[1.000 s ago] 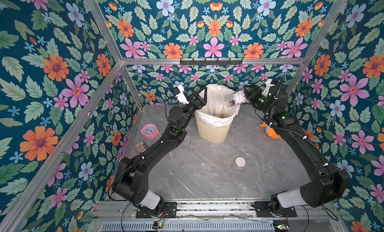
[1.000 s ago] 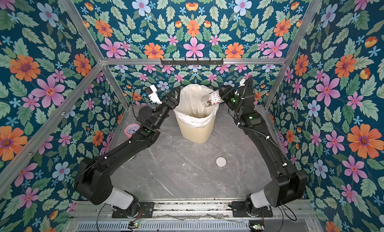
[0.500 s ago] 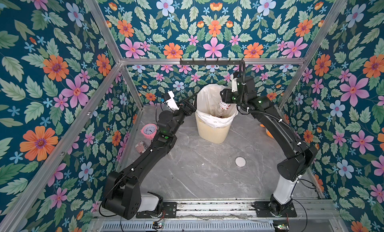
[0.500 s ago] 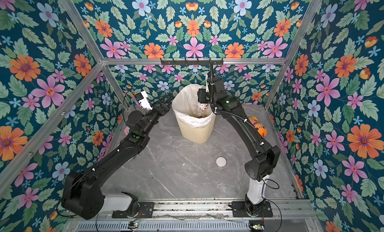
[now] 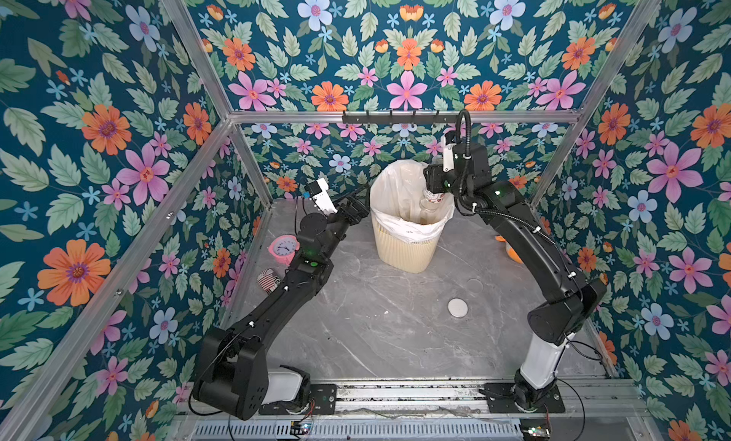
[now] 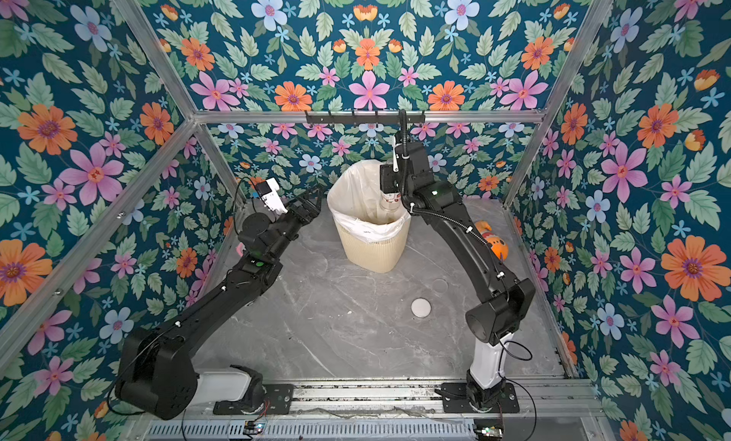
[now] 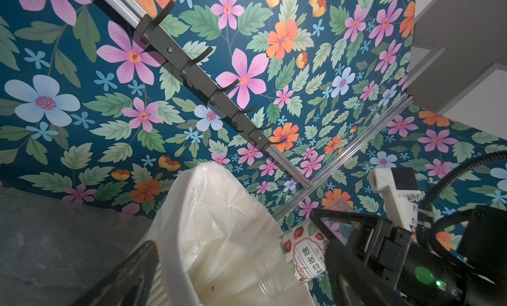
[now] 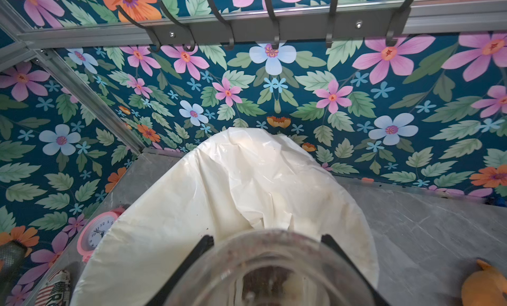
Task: Empty the moldy dried flower tea in the jars
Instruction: Pour the moldy dried flower tea into the trash bin, then place the jar at the center of the board.
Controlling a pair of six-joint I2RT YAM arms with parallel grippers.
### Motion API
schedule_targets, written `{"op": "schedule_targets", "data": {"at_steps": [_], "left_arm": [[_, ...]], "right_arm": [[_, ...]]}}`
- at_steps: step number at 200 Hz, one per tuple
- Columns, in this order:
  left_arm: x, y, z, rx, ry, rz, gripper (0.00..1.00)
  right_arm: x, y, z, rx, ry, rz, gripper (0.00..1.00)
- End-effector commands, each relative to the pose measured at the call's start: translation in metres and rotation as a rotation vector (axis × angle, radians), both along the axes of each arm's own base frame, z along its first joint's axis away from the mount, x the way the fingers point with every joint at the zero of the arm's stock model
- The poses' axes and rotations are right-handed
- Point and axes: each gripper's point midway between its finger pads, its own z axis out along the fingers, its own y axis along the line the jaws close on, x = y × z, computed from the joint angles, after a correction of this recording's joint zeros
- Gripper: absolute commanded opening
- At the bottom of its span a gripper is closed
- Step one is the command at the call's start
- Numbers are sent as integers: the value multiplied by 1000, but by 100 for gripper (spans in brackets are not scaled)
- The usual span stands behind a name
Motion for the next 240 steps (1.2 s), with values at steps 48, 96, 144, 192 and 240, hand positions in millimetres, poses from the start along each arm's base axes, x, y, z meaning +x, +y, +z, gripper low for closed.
{"op": "schedule_targets", "data": {"at_steps": [48, 96, 144, 192, 240], "left_arm": [[-3, 3, 7, -3, -29, -7, 97], [-3, 1, 5, 3, -19, -19, 97], [-9, -12, 18, 11, -67, -102, 94], [-14, -46, 47, 26, -120, -299, 82], [-22, -91, 65, 60, -135, -484, 74]], "right_arm": [[-2, 0, 25, 108, -73, -21, 58], [-3, 4, 32, 136, -83, -1, 58], [-5, -20, 45, 536, -6, 77, 57], [-15, -48, 68, 922, 56, 188, 55], [-20, -50, 74, 1148, 116, 293, 54]]}}
